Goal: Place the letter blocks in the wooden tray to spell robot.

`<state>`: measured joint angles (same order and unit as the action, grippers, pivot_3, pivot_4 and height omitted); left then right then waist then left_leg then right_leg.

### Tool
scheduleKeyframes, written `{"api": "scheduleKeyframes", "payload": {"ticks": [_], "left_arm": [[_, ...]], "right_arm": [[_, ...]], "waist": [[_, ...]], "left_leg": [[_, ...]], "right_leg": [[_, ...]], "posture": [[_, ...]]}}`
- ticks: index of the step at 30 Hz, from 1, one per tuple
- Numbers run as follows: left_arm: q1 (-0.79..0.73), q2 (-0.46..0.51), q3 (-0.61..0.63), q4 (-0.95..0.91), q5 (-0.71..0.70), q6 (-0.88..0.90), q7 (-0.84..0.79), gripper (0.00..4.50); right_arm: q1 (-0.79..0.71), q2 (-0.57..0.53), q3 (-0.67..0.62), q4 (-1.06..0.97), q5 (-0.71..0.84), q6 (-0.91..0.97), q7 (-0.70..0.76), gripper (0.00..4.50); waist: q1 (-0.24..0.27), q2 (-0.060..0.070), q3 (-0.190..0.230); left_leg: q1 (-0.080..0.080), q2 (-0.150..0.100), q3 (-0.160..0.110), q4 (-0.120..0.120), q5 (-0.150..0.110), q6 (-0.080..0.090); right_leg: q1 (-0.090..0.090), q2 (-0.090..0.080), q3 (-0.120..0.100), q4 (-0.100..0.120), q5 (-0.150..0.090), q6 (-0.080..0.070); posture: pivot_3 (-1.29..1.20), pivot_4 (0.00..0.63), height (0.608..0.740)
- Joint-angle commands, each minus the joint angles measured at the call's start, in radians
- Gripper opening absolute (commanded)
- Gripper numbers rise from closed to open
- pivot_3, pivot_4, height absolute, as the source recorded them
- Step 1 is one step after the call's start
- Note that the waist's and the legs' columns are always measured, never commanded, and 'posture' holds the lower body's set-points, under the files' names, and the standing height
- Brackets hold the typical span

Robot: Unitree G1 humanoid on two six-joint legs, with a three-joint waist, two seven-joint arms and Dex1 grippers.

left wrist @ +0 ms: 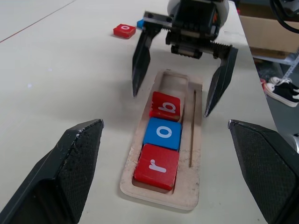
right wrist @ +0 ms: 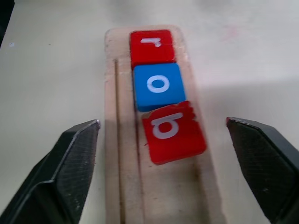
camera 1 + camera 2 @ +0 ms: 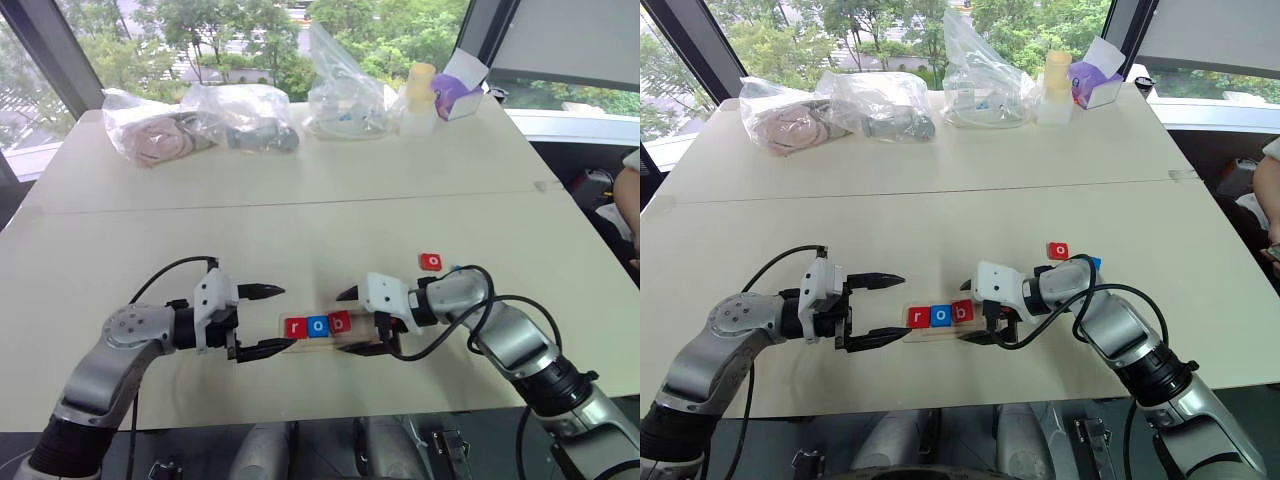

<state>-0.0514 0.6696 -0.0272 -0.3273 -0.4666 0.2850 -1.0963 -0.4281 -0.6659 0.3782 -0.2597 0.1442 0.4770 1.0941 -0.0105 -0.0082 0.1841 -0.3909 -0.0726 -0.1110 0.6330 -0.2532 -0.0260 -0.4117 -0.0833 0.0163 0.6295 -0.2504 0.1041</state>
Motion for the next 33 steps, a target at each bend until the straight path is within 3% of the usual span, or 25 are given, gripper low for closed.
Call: {"api": "scheduleKeyframes", "payload": {"ticks": [1, 8, 14, 33], "left_arm": [[-0.003, 0.001, 0.004, -0.036, -0.006, -0.015, 0.005, 4.5], [-0.011, -0.003, -0.004, -0.03, -0.006, -0.019, 0.003, 4.5], [-0.018, -0.006, -0.006, -0.025, -0.004, -0.021, 0.006, 4.5], [-0.025, -0.007, -0.004, -0.025, -0.007, -0.014, 0.017, 4.5]], "right_arm": [[-0.05, 0.018, -0.071, -0.019, 0.024, 0.005, -0.038, 4.45], [-0.118, 0.083, -0.083, 0.135, -0.055, -0.076, -0.15, 4.45], [-0.1, 0.102, -0.042, 0.189, -0.098, -0.141, -0.15, 4.45], [-0.053, 0.11, -0.038, 0.097, -0.092, -0.122, -0.126, 4.45]], "waist": [[-0.001, 0.0, 0.0], [-0.002, 0.0, 0.0], [-0.001, 0.0, 0.0], [-0.002, 0.0, 0.0]], "left_leg": [[0.0, 0.0, 0.0, 0.0, 0.0, 0.0], [0.0, 0.0, 0.0, 0.0, 0.0, 0.0], [0.0, 0.0, 0.0, -0.001, 0.0, -0.001], [0.0, 0.0, 0.0, 0.0, 0.001, -0.001]], "right_leg": [[0.0, 0.0, 0.0, 0.0, 0.0, 0.0], [0.0, 0.001, 0.0, 0.0, 0.0, -0.001], [-0.001, 0.001, 0.0, 0.001, 0.001, -0.001], [-0.001, 0.002, 0.0, 0.001, 0.001, -0.001]], "posture": [[0.0, 0.15, 0.74], [0.0, 0.15, 0.74], [0.0, 0.15, 0.74], [0.0, 0.15, 0.74]]}}
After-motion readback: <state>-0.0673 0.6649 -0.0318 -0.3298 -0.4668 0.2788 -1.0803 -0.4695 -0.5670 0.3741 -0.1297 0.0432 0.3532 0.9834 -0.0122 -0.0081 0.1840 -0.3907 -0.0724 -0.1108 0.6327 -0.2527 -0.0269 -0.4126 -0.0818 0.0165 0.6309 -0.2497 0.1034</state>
